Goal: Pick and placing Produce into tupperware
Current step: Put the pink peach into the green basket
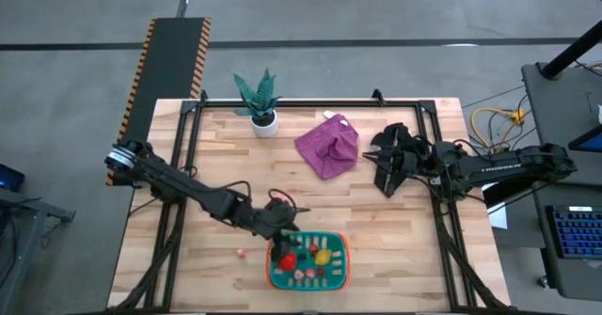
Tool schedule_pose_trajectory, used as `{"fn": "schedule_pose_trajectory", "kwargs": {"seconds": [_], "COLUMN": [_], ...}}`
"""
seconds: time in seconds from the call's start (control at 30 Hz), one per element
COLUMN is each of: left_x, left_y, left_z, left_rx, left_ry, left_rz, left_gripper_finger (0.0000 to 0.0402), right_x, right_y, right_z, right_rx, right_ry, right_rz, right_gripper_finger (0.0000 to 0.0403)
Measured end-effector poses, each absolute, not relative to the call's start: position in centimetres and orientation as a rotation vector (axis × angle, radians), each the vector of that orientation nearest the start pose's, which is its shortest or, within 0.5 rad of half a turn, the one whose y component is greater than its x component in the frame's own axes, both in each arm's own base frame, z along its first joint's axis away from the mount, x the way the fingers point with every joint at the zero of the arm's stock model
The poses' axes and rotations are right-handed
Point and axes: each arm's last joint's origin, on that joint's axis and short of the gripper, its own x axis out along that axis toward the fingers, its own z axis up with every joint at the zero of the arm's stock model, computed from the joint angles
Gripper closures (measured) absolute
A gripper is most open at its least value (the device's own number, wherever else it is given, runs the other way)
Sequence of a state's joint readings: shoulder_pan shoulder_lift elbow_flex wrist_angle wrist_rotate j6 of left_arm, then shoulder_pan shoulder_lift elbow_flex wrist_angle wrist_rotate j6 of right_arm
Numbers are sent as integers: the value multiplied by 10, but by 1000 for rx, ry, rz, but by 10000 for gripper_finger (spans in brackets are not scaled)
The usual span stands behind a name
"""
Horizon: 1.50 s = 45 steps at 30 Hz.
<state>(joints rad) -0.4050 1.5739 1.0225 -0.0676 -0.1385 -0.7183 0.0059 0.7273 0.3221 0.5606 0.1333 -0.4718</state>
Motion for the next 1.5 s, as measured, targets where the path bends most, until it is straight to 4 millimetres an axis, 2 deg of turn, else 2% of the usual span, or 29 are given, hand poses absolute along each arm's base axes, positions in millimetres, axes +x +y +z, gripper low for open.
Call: {"fn": "schedule_pose_trajectory", "kwargs": {"seconds": [0.17,0.5,0.73,0.83,0.97,1.13,1.33,1.5], "left_x": [305,281,281,282,282,287,284,288], "left_y": [-114,-71,-51,-39,-32,-24,-16,-16], "left_z": [244,264,271,270,261,248,236,231], "left_rx": [-457,-372,-373,-391,-400,-527,-748,-881], "left_ry": [663,725,723,722,798,881,967,934], "left_rz": [46,186,168,208,241,286,460,528], "left_gripper_finger": [186,185,182,164,111,56,50,50], "right_x": [167,167,167,167,166,166,166,166], "right_y": [-3,-3,-4,-6,-7,-7,-7,-7], "right_z": [253,252,252,252,252,252,252,252], "right_rx": [-459,-459,-445,-414,-404,-401,-402,-436], "right_ry": [-122,-119,-103,-97,-89,-84,-85,-82], "right_rz": [-161,-168,-214,-255,-295,-310,-311,-313], "right_gripper_finger": [394,394,394,394,394,394,394,394]}}
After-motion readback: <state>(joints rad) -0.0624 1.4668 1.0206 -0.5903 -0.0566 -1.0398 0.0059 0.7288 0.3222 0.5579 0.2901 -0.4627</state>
